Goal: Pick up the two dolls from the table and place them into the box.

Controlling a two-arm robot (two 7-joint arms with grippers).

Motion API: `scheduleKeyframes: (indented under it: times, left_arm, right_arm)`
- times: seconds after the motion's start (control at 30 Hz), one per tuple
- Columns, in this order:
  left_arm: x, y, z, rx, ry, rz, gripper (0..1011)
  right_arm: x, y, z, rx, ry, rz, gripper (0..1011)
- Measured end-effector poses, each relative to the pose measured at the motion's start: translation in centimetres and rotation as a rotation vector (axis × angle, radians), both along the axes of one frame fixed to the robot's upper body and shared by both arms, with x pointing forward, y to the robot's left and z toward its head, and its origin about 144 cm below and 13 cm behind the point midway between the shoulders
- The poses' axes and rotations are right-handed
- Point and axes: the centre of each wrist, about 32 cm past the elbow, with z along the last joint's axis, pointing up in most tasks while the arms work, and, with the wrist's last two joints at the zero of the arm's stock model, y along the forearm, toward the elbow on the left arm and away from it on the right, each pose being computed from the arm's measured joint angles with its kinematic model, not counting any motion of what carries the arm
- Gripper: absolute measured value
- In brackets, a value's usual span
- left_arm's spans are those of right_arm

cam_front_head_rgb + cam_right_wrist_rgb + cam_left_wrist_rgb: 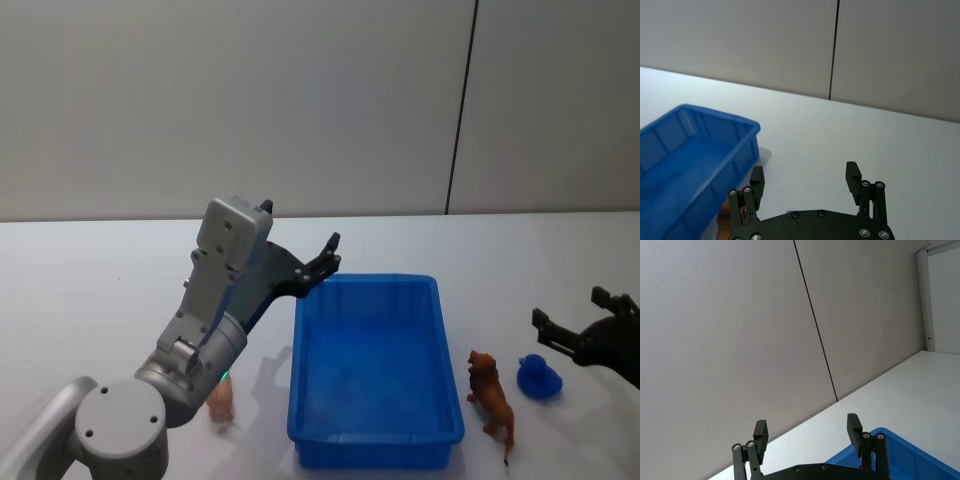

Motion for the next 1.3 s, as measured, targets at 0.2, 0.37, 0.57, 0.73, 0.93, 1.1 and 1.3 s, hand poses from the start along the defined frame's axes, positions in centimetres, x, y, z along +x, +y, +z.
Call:
scheduleKeyframes:
  times: [0.2,0.37,0.57,0.73,0.93,1.1,1.3]
  left_arm:
    - [0.0,0.0,0.0,0.0,0.0,0.0,1001]
    - [0.0,0.0,0.0,0.0,0.0,0.0,1001]
    - [0.0,0.0,0.0,0.0,0.0,0.0,1001]
    - [0.0,0.0,0.0,0.0,0.0,0.0,1001]
    - [0.0,0.0,0.0,0.0,0.0,0.0,1001]
    - [0.0,0.0,0.0,0.0,0.0,0.0,1001]
    - [0.0,0.0,0.0,0.0,0.0,0.0,1001]
  right_arm:
    - [0.2,-1.3,-0.3,-0.029,0.046,0.022,1001]
    - [0.4,-2.0,-0.6,-0.054,0.074,0.042,1001]
    - [0.8,-2.4,-1.0,-0.088,0.109,0.071,1001]
    - [1.4,-2.4,-1.4,-0.114,0.134,0.095,1001]
    - [2.0,-2.2,-2.0,-0.135,0.162,0.117,1001]
    - [2.4,-2.0,-2.5,-0.147,0.183,0.13,1001]
    - [2.8,-1.8,-3.2,-0.16,0.206,0.142,1001]
